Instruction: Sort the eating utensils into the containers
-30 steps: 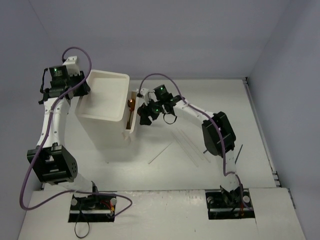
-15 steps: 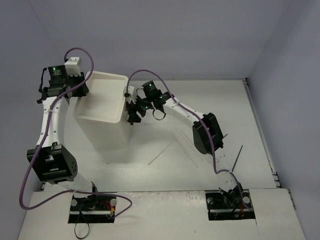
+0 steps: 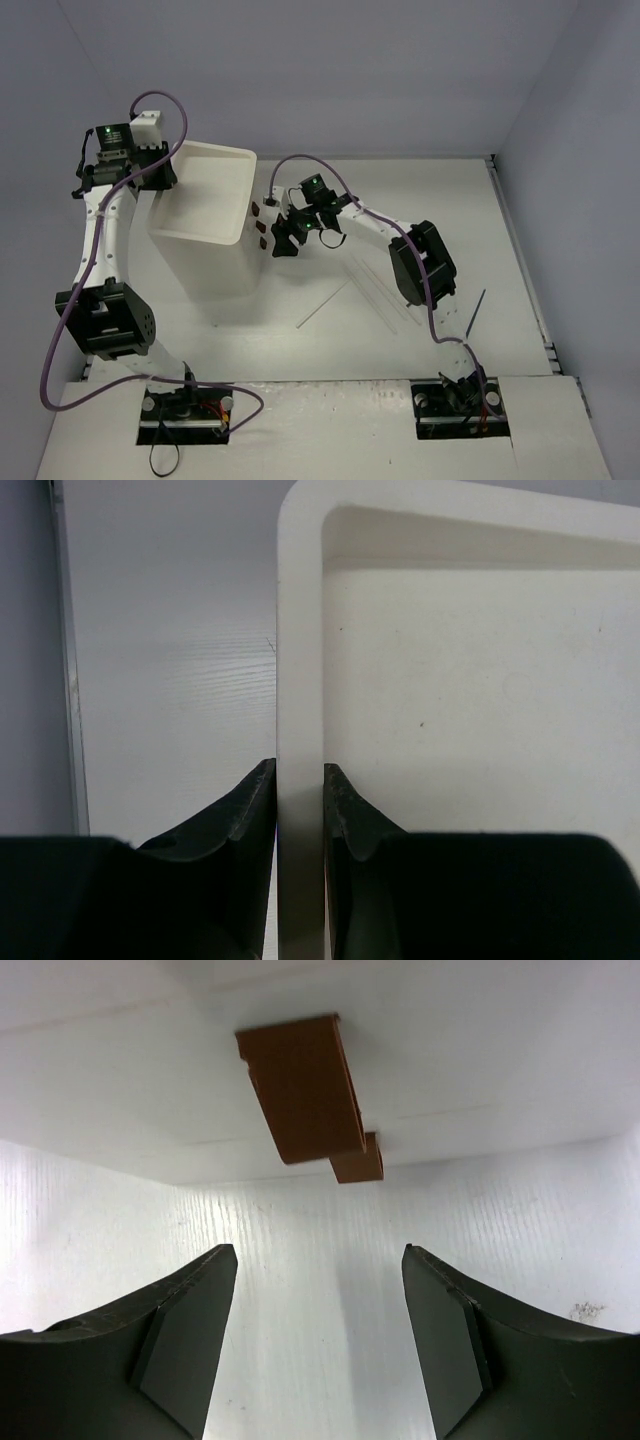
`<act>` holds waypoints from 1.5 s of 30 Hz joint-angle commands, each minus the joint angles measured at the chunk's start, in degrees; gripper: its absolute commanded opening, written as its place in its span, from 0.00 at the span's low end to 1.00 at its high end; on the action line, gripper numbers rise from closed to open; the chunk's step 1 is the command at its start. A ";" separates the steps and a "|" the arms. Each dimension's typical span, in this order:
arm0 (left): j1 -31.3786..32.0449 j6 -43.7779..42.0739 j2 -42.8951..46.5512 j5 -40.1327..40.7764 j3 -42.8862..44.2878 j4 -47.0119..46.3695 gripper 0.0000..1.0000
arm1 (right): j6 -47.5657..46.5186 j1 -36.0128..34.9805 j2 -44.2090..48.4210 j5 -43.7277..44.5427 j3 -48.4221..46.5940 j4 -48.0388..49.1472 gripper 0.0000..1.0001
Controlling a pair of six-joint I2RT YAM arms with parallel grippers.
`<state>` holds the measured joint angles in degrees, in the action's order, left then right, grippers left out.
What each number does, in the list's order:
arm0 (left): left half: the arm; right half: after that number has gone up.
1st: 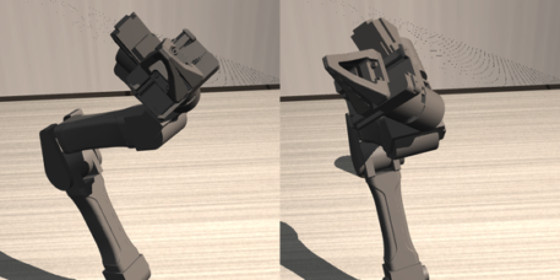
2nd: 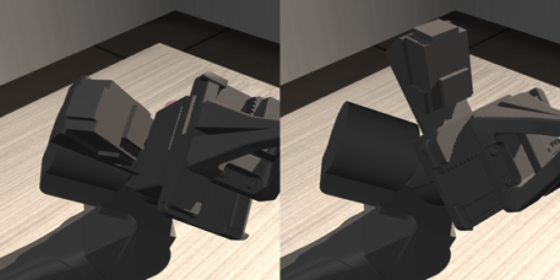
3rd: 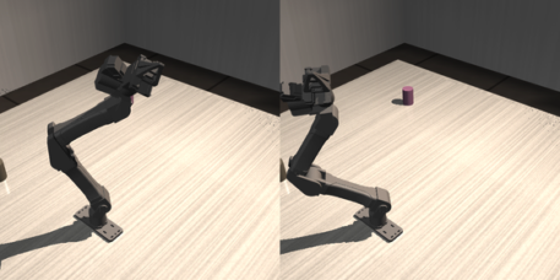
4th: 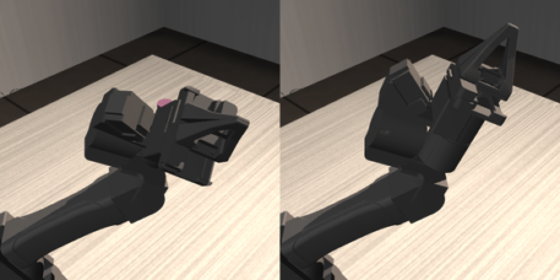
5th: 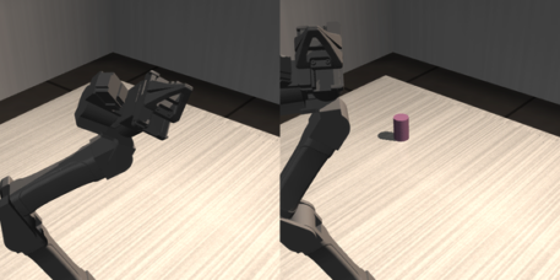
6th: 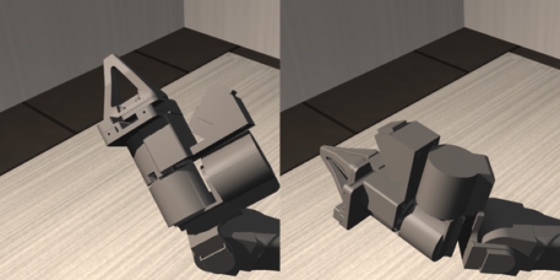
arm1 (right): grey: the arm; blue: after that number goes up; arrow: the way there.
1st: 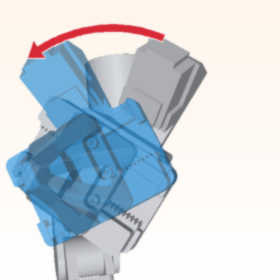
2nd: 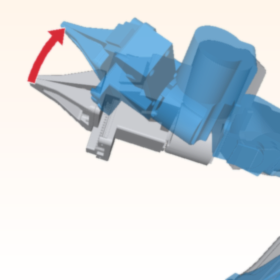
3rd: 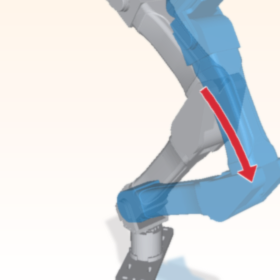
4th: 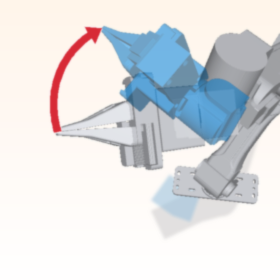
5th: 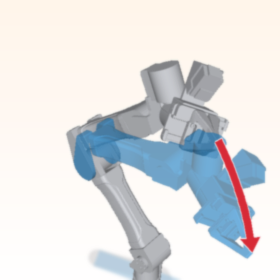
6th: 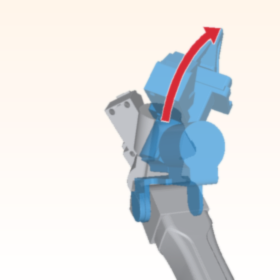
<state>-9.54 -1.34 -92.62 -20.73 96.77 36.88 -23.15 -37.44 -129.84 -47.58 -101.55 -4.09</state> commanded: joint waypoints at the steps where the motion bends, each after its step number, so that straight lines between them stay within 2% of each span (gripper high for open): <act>1: 0.31 1.52 0.76 -1.50 1.51 1.65 0.00 | -1.14 0.35 2.47 -2.27 -0.66 3.42 0.64; 11: 0.33 3.00 1.48 1.10 1.21 1.61 0.00 | 2.93 0.35 -3.11 -1.04 -5.38 10.28 0.63; 27: 0.31 4.77 0.60 2.22 2.81 1.61 0.00 | 10.82 0.13 -4.88 -2.95 -2.92 24.17 0.58; 45: 0.30 4.95 0.72 2.52 2.70 1.70 0.00 | 11.10 -1.15 -6.06 -7.04 -0.06 26.44 0.53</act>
<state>-9.32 0.54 -92.62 -18.41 97.08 37.24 -11.97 -37.38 -136.64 -51.48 -101.59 16.46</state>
